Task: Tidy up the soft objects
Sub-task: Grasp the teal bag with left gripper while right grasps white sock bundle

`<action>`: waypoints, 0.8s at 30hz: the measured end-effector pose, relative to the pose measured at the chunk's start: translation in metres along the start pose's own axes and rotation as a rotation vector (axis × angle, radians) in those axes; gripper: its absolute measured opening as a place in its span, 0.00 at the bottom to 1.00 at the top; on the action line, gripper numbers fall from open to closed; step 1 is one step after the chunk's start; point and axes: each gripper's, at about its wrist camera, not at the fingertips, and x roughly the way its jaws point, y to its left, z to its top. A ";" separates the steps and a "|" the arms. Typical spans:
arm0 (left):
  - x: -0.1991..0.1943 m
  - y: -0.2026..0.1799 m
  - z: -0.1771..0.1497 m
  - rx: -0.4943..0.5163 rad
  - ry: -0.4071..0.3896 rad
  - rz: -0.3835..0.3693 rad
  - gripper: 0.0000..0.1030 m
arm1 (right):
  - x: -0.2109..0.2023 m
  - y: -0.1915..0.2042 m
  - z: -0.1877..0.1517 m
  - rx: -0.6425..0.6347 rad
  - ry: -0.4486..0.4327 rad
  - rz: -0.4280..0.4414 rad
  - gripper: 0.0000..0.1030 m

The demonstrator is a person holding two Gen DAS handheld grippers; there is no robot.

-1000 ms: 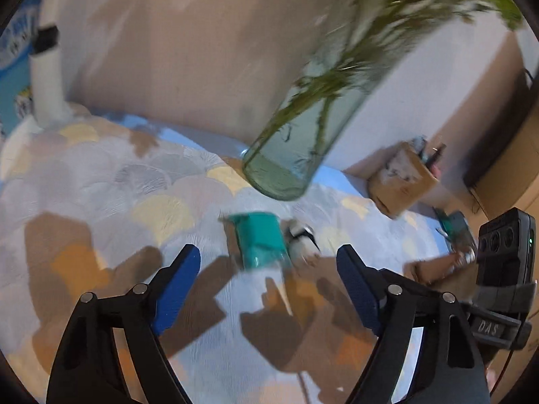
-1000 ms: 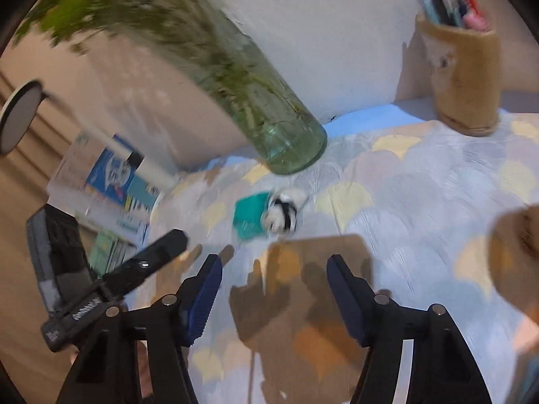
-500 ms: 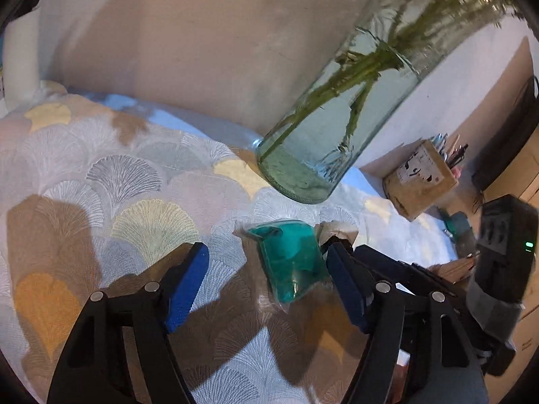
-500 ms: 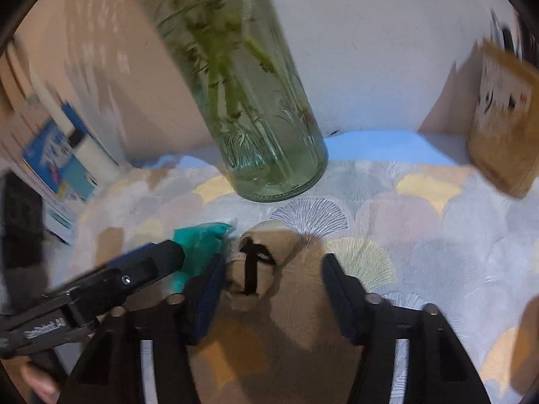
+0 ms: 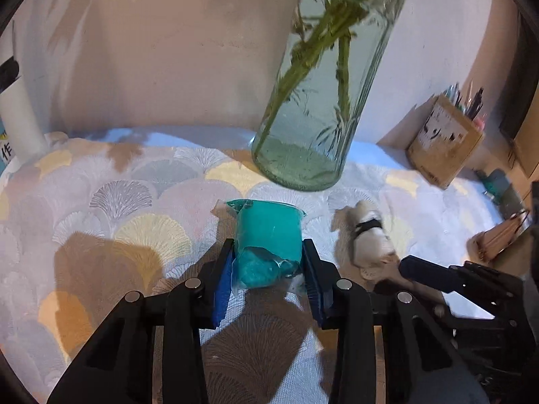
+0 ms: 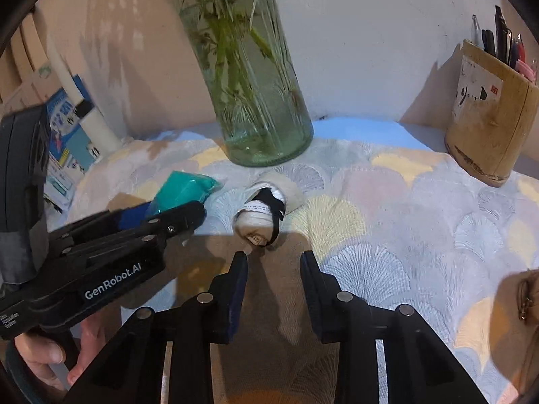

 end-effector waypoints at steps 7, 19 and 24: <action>-0.024 0.006 -0.012 -0.004 -0.014 0.074 0.34 | -0.001 -0.016 0.013 0.150 -0.050 0.108 0.68; -0.089 0.005 -0.053 0.021 -0.066 0.175 0.34 | 0.026 0.038 0.025 -0.014 -0.025 -0.037 0.28; -0.121 -0.024 -0.074 0.113 -0.097 0.197 0.34 | -0.004 0.071 -0.005 -0.191 -0.077 -0.079 0.27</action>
